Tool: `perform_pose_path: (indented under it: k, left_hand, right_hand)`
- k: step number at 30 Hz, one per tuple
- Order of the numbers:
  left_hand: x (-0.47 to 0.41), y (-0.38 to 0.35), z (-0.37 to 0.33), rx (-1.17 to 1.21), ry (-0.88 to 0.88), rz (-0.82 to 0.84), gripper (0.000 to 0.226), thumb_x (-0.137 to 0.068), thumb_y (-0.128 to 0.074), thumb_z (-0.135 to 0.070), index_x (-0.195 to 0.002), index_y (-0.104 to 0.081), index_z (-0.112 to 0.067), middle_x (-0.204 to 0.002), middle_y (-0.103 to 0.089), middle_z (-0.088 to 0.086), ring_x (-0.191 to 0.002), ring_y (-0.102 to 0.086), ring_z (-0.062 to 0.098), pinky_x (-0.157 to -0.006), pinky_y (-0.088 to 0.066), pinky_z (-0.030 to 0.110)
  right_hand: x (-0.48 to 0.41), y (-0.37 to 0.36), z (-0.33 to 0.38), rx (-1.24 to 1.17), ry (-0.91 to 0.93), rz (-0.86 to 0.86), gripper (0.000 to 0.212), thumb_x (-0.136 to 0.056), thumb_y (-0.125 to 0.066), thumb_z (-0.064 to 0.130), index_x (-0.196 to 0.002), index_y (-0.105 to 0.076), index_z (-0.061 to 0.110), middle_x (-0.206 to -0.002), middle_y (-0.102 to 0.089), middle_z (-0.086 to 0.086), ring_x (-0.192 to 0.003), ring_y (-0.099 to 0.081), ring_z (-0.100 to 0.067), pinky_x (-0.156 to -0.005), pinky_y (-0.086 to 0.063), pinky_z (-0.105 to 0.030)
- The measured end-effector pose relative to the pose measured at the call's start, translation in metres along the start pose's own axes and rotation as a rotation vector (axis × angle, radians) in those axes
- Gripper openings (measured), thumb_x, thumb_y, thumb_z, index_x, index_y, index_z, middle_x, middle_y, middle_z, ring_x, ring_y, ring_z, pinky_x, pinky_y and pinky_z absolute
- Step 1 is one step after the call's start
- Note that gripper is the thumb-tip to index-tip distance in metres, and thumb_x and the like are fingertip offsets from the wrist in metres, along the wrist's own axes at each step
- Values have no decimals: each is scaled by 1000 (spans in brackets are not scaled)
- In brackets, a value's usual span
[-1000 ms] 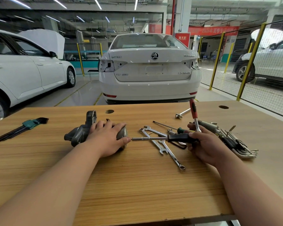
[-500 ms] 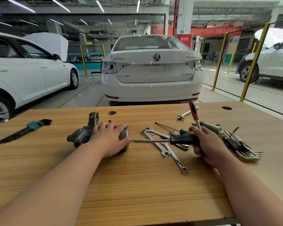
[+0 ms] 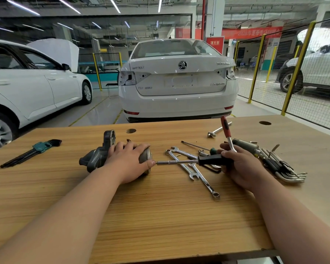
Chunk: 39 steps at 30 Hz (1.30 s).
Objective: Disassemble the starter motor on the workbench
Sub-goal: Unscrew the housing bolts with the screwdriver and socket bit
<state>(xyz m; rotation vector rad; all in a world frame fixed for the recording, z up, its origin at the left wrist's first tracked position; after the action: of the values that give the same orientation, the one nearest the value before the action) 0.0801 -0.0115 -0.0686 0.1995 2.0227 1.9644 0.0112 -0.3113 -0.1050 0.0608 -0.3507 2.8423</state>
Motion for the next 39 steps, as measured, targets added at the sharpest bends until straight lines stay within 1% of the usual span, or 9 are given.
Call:
perform_pose_path:
  k: [5, 9, 13, 18, 22, 26, 29, 33, 39]
  left_hand:
    - [-2, -1, 2, 11, 14, 18, 68, -84, -30, -75, -144, -11, -51, -151, -26, -4, -138, -14, 26, -112, -5, 47]
    - [-2, -3, 3, 4, 24, 22, 67, -83, -29, -76, -144, -12, -52, -152, -26, -4, -139, -14, 26, -112, -5, 47]
    - [-4, -2, 4, 6, 30, 36, 69, -81, -29, -78, -144, -14, -52, -151, -28, -3, -138, -17, 29, -112, -7, 48]
    - [-7, -4, 8, -29, 25, 56, 74, -78, -30, -81, -143, -11, -53, -149, -30, 0, -136, -20, 30, -111, -11, 52]
    - [-9, -6, 10, -14, 26, 72, 74, -77, -29, -82, -142, -10, -54, -149, -29, -1, -137, -19, 30, -111, -10, 53]
    - [-8, -3, 7, -6, 22, 48, 72, -79, -32, -80, -143, -13, -52, -149, -30, -1, -137, -19, 30, -111, -11, 52]
    - [-7, -2, 7, 3, 22, 31, 72, -79, -33, -79, -143, -14, -52, -149, -31, -1, -136, -19, 30, -111, -12, 51]
    - [-5, -2, 6, 2, 20, 26, 72, -79, -32, -79, -143, -13, -52, -150, -30, -1, -137, -18, 31, -111, -11, 52]
    - [-5, -1, 5, 36, 27, 11, 62, -85, -25, -74, -143, -15, -52, -150, -29, -3, -137, -16, 30, -111, -8, 52]
  right_hand:
    - [5, 0, 4, 116, 6, -81, 18, -101, -51, 25, -109, -61, 12, -97, -72, -14, -43, -43, -11, -37, -35, -22]
    - [7, -1, 4, 132, 50, -74, 14, -100, -53, 19, -108, -60, 11, -91, -74, -12, -36, -37, -11, -33, -31, -21]
    - [11, -4, 6, 110, 44, -22, 15, -97, -57, 13, -112, -60, 13, -102, -65, -16, -46, -49, -9, -41, -40, -20]
    - [14, -3, 2, 16, 11, 34, 24, -95, -54, 3, -113, -60, 18, -118, -57, -16, -95, -60, -26, -69, -50, -30]
    - [12, -4, 5, 69, 25, 14, 21, -95, -54, 4, -108, -61, 19, -120, -57, -18, -98, -59, -28, -73, -48, -33]
    - [10, -2, 6, 170, 44, -99, 12, -101, -51, 26, -105, -61, 20, -95, -69, -9, -54, -50, -14, -46, -42, -25]
    - [5, 2, 5, 269, 67, -133, 13, -101, -51, 28, -104, -62, 21, -85, -68, -6, -45, -43, -13, -41, -38, -25]
    - [3, 2, 2, 209, 42, -46, 12, -98, -57, 20, -108, -62, 23, -105, -63, -16, -57, -51, -15, -45, -44, -23]
    - [-1, 3, -2, -4, 3, 61, 29, -95, -52, -1, -112, -60, 21, -121, -60, -11, -99, -61, -24, -64, -46, -30]
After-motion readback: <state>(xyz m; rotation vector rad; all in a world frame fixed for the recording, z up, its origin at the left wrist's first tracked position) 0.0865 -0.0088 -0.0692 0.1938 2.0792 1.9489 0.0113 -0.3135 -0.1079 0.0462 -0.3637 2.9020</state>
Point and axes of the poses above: each hand's wrist, its own x-axis away from the middle knuckle, its own y-axis out of the back of the hand, z = x × y, the point moved 7 cm from there along -x, towards the middle knuckle
